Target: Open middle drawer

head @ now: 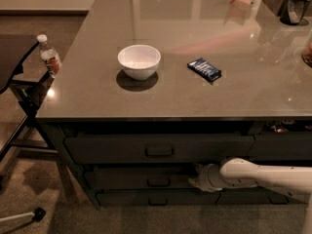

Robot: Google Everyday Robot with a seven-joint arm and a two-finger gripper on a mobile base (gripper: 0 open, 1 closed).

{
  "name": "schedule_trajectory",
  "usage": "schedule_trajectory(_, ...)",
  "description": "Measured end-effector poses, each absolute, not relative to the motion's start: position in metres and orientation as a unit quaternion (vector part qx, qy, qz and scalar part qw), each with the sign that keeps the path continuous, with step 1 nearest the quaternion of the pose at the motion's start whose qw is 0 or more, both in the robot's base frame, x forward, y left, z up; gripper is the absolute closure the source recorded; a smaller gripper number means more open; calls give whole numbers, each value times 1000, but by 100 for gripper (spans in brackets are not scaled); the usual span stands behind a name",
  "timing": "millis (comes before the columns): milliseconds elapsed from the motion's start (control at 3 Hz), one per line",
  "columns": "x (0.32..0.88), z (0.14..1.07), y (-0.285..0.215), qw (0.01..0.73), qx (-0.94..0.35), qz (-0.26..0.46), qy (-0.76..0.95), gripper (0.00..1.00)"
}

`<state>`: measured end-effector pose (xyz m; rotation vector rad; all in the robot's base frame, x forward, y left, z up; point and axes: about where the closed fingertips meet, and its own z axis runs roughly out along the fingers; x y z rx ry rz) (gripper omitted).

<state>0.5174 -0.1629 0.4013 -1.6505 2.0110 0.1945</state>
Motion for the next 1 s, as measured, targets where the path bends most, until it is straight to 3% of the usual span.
schedule_trajectory(667,517,401,-163,263,-610,72,744,12)
schedule_trajectory(1000,517,401,-163,263,-610,72,744,0)
